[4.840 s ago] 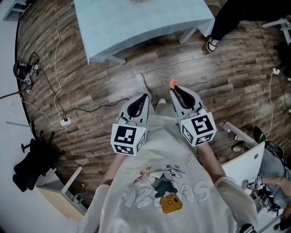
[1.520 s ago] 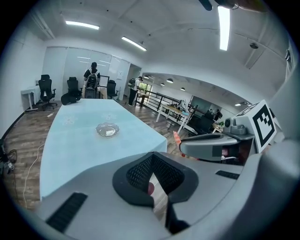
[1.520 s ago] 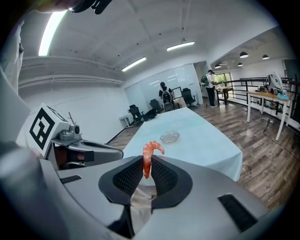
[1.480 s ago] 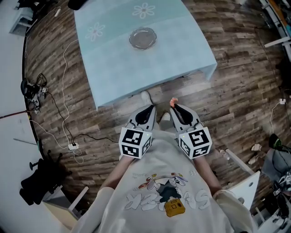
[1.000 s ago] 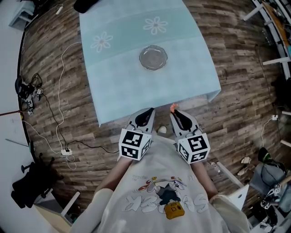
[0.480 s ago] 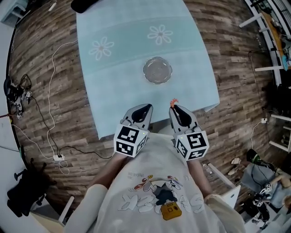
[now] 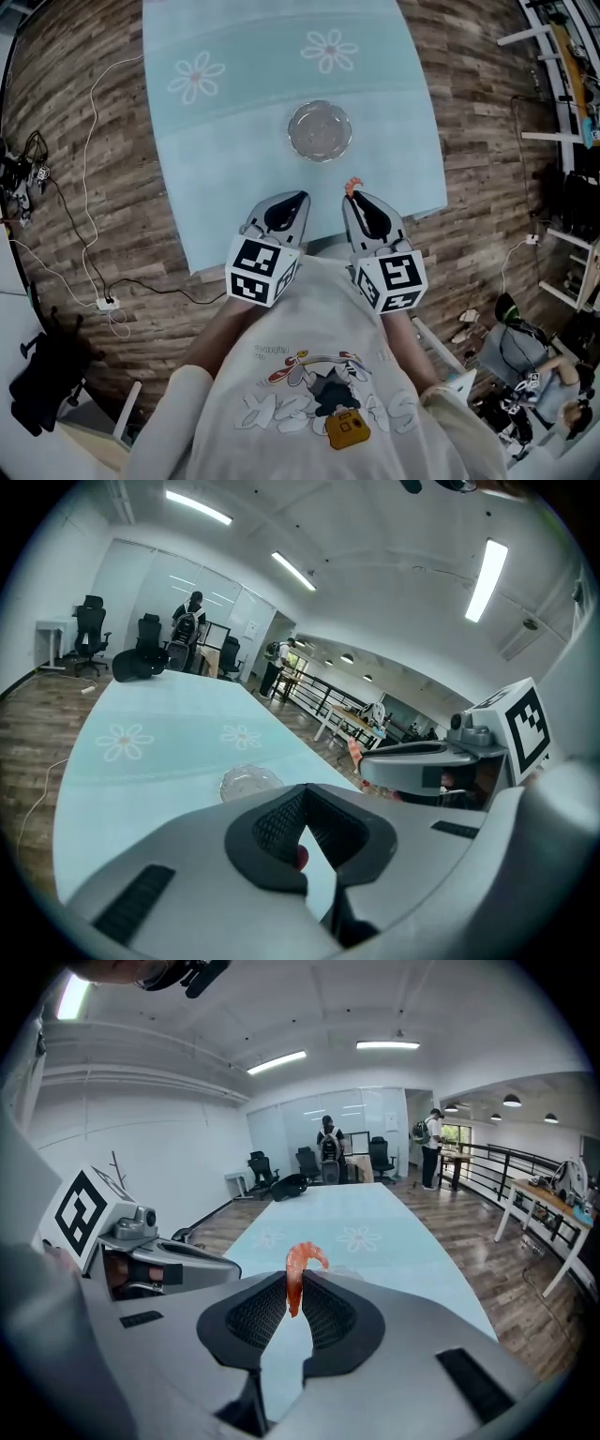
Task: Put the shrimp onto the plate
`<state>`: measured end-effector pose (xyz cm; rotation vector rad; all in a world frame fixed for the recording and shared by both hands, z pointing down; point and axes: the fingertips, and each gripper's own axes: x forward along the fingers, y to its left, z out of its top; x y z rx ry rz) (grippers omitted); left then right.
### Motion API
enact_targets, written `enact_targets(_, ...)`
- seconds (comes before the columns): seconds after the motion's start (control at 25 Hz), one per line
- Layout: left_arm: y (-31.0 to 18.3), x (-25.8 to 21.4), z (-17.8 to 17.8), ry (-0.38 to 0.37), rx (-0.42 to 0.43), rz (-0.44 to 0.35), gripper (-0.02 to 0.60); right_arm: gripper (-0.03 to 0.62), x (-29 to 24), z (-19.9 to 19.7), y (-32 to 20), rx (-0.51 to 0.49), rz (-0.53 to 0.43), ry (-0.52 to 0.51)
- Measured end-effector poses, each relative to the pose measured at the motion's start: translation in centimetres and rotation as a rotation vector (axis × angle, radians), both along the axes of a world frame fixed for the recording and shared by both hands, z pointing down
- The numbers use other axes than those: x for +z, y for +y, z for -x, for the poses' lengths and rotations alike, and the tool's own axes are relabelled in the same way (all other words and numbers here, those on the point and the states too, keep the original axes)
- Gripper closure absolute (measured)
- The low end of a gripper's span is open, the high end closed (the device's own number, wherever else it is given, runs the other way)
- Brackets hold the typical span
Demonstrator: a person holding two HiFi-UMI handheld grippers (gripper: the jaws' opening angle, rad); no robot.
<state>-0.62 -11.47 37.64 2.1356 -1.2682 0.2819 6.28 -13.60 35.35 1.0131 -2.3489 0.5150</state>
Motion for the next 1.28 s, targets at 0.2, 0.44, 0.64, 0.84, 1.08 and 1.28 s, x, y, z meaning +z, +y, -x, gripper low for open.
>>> enact_targets(0.2,-2.2,0.6,0.0,-0.011,-0.015,0.006,0.574,0.523,1.0,0.6,-2.6,-0.049,0.000,0.012)
enact_targets(0.44,-3.0,2.2,0.8,-0.046,-0.032,0.031,0.574,0.523,2.6,2.0,-4.5,-0.121,0.000,0.020)
enact_targets(0.64,-3.7,4.2,0.9,-0.077,-0.018,0.065,0.574,0.523,4.9,2.2,-6.2,-0.124,0.038,0.019)
enact_targets(0.84,-4.3,5.7,0.6,-0.095,-0.015,0.089,0.574,0.523,7.4,1.8,-7.4,-0.138,0.064,0.029)
enact_targets(1.08,-5.5,8.1,1.1,-0.101,-0.067,0.121,0.574,0.523,10.2,2.3,-9.1,-0.173,0.081,0.046)
enact_targets(1.28,-5.5,10.1,0.7,-0.093,-0.113,0.164,0.574,0.523,13.1,2.2,-9.6,-0.189,0.140,0.065)
